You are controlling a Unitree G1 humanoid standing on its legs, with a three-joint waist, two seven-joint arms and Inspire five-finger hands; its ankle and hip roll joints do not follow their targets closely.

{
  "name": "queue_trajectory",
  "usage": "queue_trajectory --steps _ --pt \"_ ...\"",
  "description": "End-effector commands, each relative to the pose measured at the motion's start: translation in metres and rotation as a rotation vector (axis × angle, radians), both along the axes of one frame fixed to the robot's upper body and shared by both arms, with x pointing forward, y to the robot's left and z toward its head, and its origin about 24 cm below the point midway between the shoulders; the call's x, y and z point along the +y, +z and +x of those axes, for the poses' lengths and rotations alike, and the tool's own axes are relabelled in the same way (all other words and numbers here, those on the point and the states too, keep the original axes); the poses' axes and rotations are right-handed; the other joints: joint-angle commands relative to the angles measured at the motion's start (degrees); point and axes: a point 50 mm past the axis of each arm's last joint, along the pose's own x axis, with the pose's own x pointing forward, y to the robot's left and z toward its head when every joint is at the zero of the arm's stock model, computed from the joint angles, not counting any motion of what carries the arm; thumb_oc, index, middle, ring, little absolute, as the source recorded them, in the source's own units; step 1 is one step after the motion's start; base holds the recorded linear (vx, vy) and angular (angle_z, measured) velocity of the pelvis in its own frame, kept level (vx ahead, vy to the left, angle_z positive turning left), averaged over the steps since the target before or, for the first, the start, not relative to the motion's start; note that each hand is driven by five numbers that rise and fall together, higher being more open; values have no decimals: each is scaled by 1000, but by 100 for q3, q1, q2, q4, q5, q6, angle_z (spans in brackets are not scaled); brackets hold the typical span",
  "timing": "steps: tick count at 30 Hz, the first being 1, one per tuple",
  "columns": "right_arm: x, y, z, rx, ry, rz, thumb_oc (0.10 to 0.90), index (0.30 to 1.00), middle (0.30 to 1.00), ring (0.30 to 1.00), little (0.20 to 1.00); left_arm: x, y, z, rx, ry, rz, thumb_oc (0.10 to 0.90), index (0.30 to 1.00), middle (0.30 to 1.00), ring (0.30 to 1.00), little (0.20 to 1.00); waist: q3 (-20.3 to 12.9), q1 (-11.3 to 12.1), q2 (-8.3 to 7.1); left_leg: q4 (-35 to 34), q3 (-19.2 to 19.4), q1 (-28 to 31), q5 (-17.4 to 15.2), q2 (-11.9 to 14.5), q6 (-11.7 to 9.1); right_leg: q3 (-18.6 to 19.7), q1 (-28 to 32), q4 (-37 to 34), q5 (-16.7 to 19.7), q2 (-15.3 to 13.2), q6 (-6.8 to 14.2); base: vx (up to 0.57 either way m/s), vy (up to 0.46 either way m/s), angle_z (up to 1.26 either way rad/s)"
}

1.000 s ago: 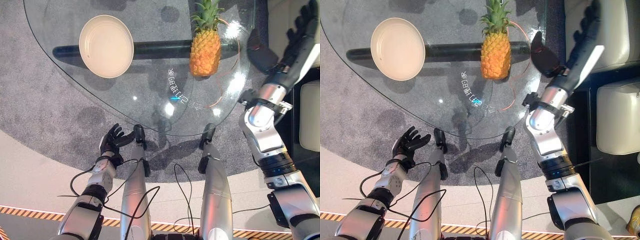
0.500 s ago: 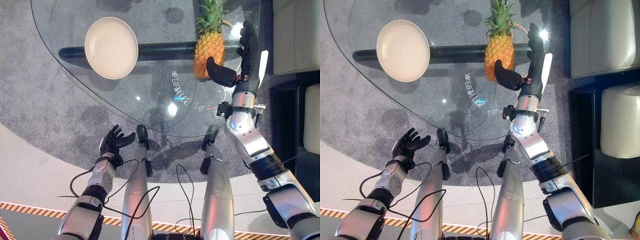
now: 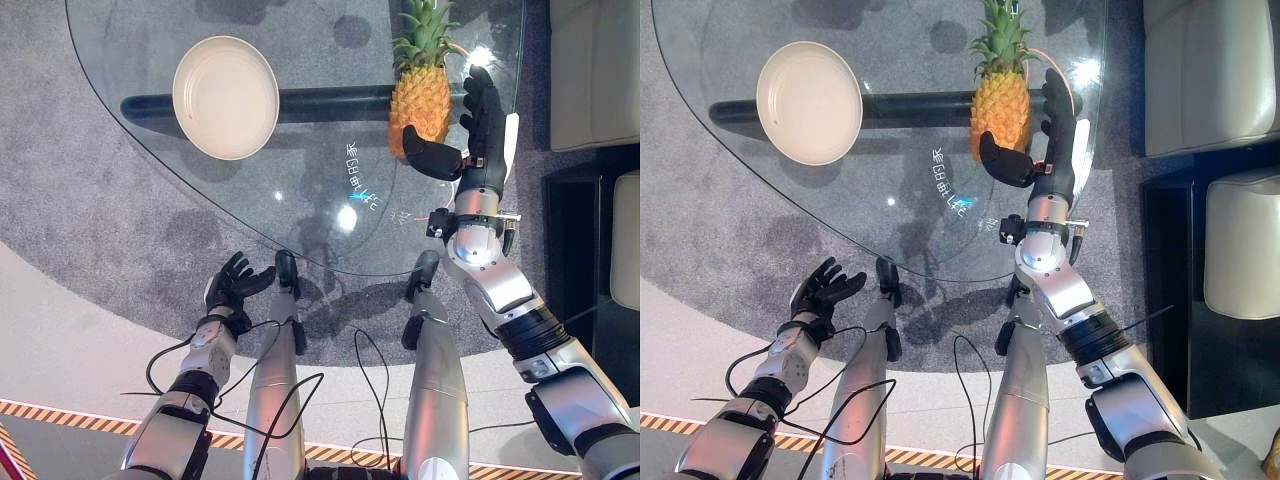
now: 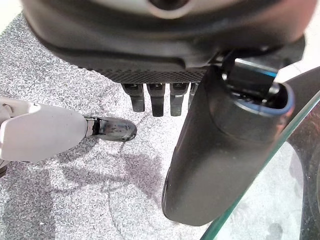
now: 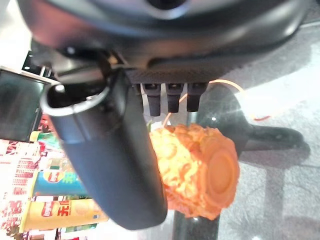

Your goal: Pick up the fruit to the plate

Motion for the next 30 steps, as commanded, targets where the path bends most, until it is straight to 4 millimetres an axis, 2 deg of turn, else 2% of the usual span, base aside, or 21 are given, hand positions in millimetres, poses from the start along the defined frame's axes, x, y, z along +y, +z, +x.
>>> queue_trajectory --steps 1,2,3,4,5,6,7,30 --pt "8 33 -6 -121 65 -1 800 900 900 900 900 16 -14 -18 43 9 44 800 900 900 900 900 -110 -66 208 432 -262 -141 -327 67 -183 -221 136 -26 -181 -121 208 0 0 0" --pt "8 37 -6 -130 64 -3 800 900 900 900 900 17 -10 -15 31 8 45 800 900 900 900 900 -110 -72 202 411 -251 -291 -173 52 -144 -246 6 -80 -26 -131 153 0 0 0" --pt "9 36 -5 -123 65 -6 800 900 900 900 900 16 -10 -15 32 7 45 800 900 900 900 900 -110 -66 205 407 -254 -293 -167 54 -145 -245 -3 -67 -25 -131 153 0 0 0" --pt "9 32 -4 -107 65 -7 800 900 900 900 900 16 -13 -17 44 5 46 800 900 900 900 900 -110 -53 213 425 -267 -146 -319 69 -181 -221 119 -3 -185 -122 206 73 -22 3" --pt "10 31 -4 -102 62 -9 800 900 900 900 900 16 -13 -17 45 3 47 800 900 900 900 900 -110 -47 215 425 -268 -147 -319 67 -179 -223 117 3 -187 -123 204 0 0 0" --pt "10 35 -3 -108 61 -10 800 900 900 900 900 16 -10 -15 35 1 48 800 900 900 900 900 -110 -49 211 409 -259 -298 -165 51 -141 -251 -10 -50 -30 -135 149 0 0 0" --pt "10 31 -3 -91 58 -10 800 900 900 900 900 16 -14 -18 50 -3 49 800 900 900 900 900 -110 -33 222 435 -269 -142 -323 68 -183 -226 122 17 -195 -131 203 0 0 0" --pt "11 18 7 24 42 -2 800 900 900 900 900 8 -17 -20 54 -30 54 800 900 900 900 900 -110 51 267 530 -324 -240 -329 43 -170 -196 21 165 -224 -165 200 3 -1 0"
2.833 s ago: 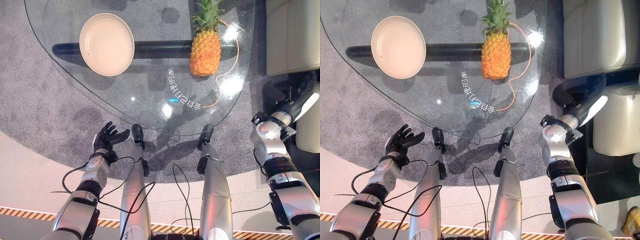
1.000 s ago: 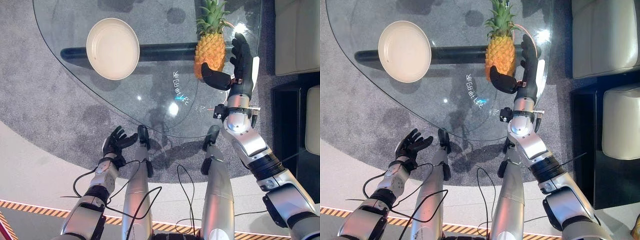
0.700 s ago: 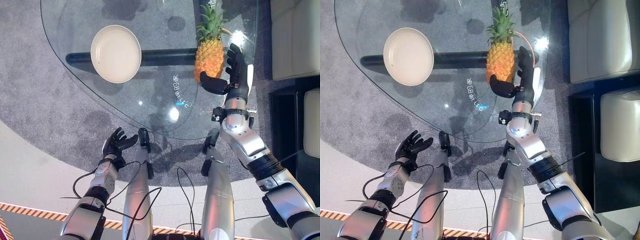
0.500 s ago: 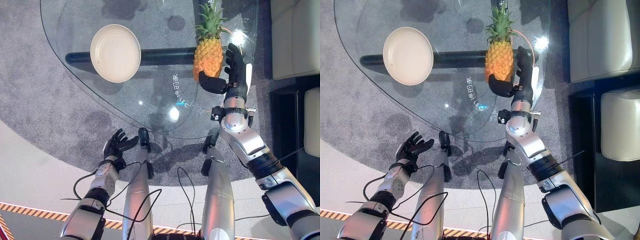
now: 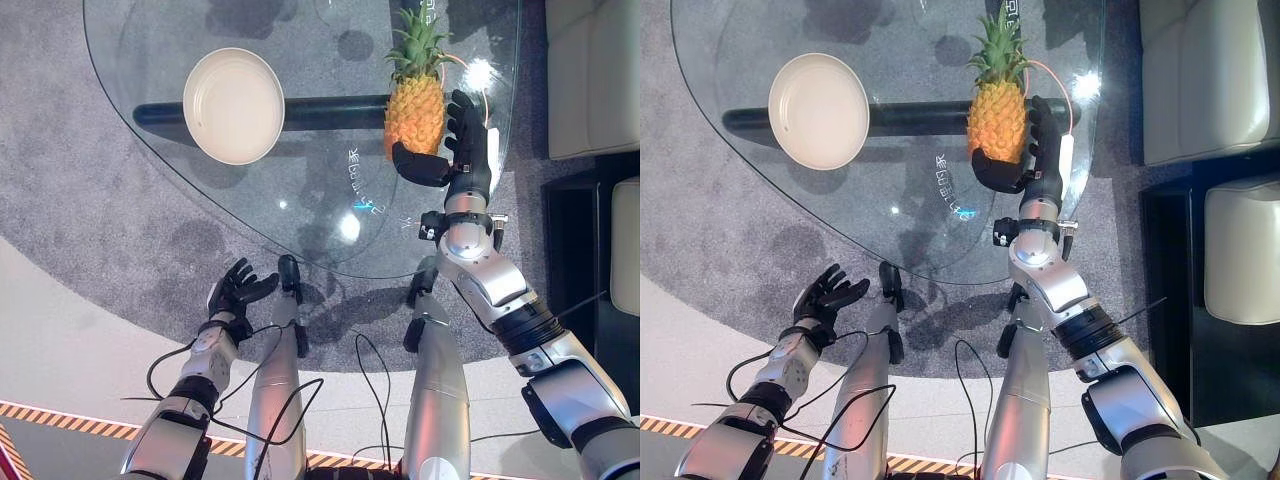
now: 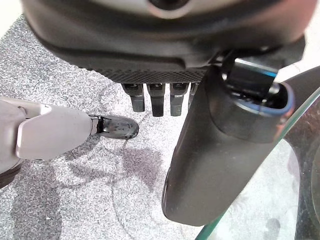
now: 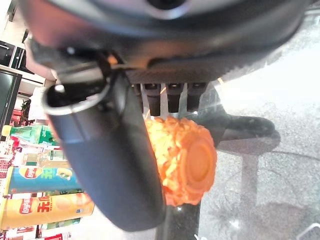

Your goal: Pick up the fruit to the plate

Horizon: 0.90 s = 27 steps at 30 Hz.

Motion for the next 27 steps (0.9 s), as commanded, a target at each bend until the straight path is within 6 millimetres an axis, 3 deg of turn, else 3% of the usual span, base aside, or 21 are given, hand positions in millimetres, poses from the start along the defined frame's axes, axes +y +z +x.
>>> queue_trajectory --steps 1,3,4,20,27 --pt "5 25 0 -77 38 5 756 862 862 862 856 11 -10 -14 34 -2 59 800 900 900 900 900 -111 16 198 573 -293 -407 -366 35 -139 -166 -106 62 -121 -156 208 0 0 0" --pt "4 24 1 -67 44 5 353 516 516 516 453 11 -9 -13 33 -2 60 800 900 900 900 900 -111 23 198 569 -302 -414 -364 32 -138 -169 -110 64 -122 -155 209 0 0 0" --pt "4 23 2 -60 47 10 100 300 300 300 200 11 -9 -12 34 -3 62 800 900 900 900 900 -111 30 195 568 -311 -409 -359 27 -136 -175 -104 65 -119 -153 208 0 0 0" --pt "3 22 6 -43 55 23 100 300 300 300 200 11 -5 -10 5 19 9 800 900 900 900 900 -111 59 211 528 -335 -381 -345 29 -149 -175 -79 41 -119 -156 216 0 0 0" --pt "-1 24 7 -62 36 12 100 300 300 300 200 22 2 -9 -52 145 -119 800 900 900 900 900 -111 55 233 527 -335 -330 -349 33 -163 -168 -42 64 -152 -157 213 0 0 0"
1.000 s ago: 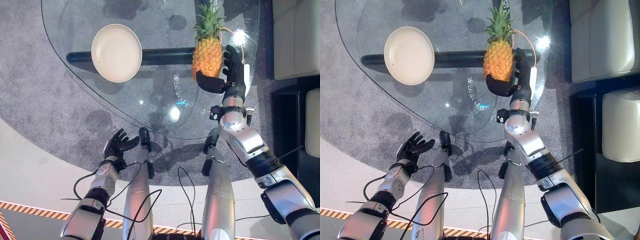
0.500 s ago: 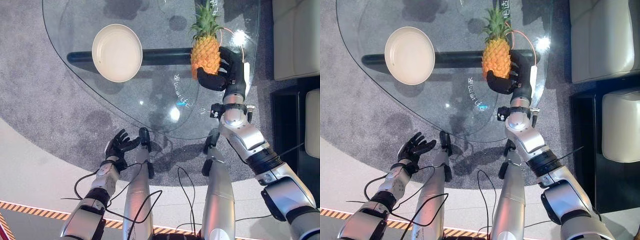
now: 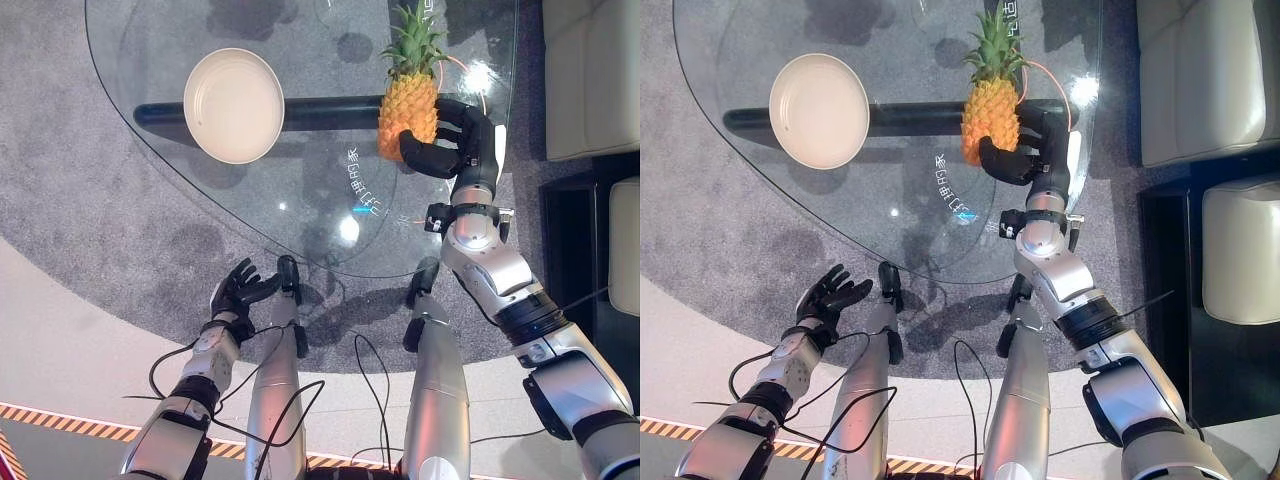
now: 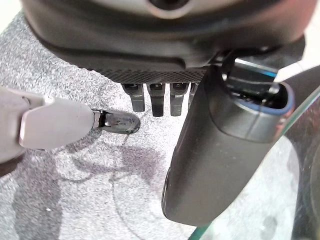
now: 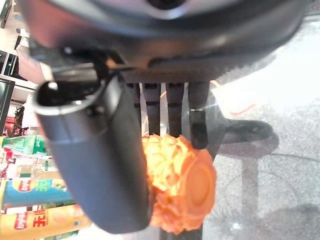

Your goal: Pick up the fruit to the plate

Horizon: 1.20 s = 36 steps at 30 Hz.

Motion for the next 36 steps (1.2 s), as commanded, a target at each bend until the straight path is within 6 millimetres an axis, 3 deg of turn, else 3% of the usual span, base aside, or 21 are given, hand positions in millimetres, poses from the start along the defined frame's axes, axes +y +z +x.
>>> queue_trajectory --steps 1,2,11,23,36 --pt "6 17 -1 -81 38 -29 100 300 300 300 200 26 3 -9 -53 155 -63 800 900 900 900 900 -113 73 230 509 -280 -313 -354 25 -159 -151 -22 -16 -122 -160 233 -50 29 0" --pt "4 23 -1 -106 27 -42 100 300 300 300 200 31 10 -6 -86 211 -104 800 900 900 900 900 -113 61 235 478 -265 -441 -195 5 -125 -167 -137 -70 26 -162 173 -51 32 0" --pt "1 34 -4 -160 -13 -76 100 300 300 300 200 53 24 -2 -143 352 -190 800 900 900 900 900 -113 43 272 460 -234 -438 -192 4 -138 -150 -158 -32 -33 -155 153 -6 6 1" --pt "10 71 -28 -440 -40 -189 100 300 300 300 200 42 16 -4 -133 326 -198 800 900 900 900 900 -113 -22 248 445 -211 -470 -189 16 -121 -141 -162 -98 -15 -124 168 0 0 -1" --pt "13 96 -53 -643 -41 -218 100 300 300 300 200 39 13 -7 -136 331 -211 800 900 900 900 900 -113 -86 266 424 -171 -434 -202 38 -122 -122 -131 -156 -7 -123 192 0 0 0"
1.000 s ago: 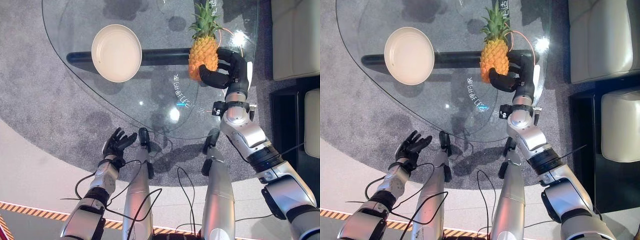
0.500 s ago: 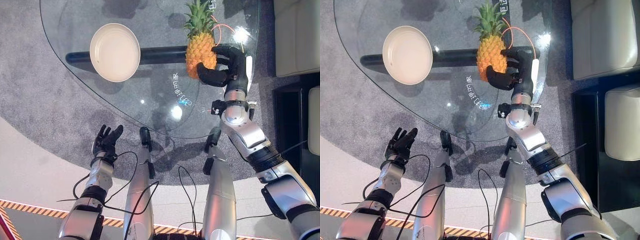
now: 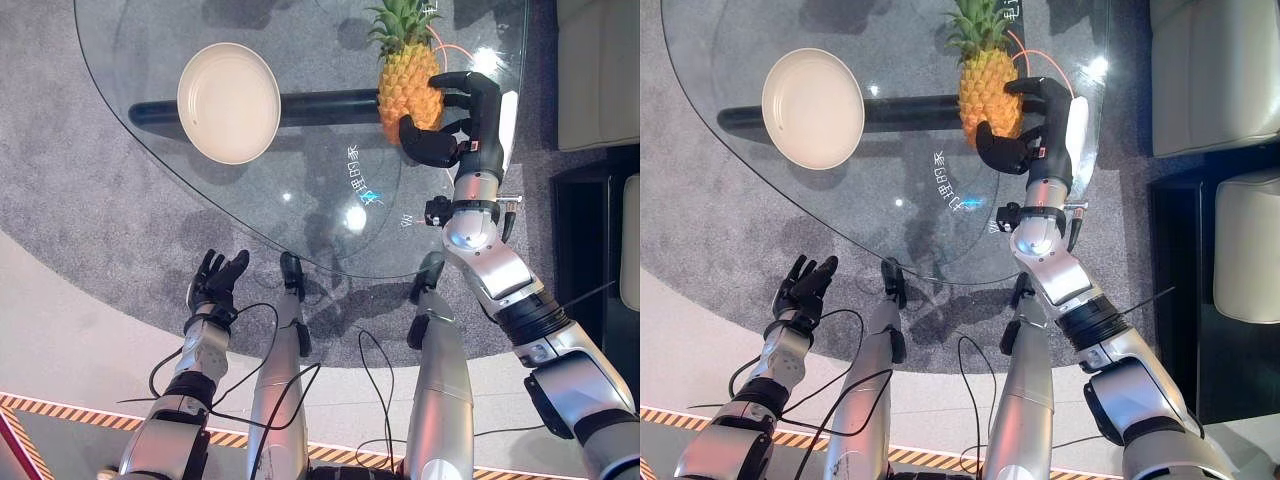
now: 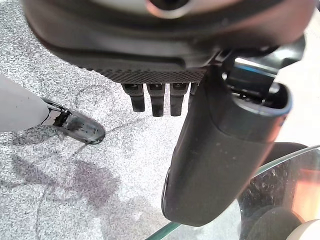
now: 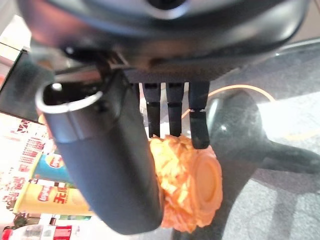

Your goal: Pick up the fruit to the plate

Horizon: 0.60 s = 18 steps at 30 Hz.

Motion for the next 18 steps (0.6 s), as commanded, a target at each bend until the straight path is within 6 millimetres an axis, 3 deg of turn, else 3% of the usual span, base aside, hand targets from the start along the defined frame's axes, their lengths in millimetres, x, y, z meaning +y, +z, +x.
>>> queue_trajectory --steps 1,18 --pt "10 73 -41 -444 97 1 100 300 300 300 200 17 -3 -11 -19 73 20 800 900 900 900 900 -115 -106 173 599 -253 -395 -231 43 -99 -164 83 -251 70 -117 199 0 0 0" --pt "14 89 -61 -585 138 -46 100 300 300 300 200 23 0 -11 -42 121 -8 800 900 900 900 900 -115 -135 181 534 -195 -327 -209 49 -95 -180 145 -328 87 -125 198 0 0 0"
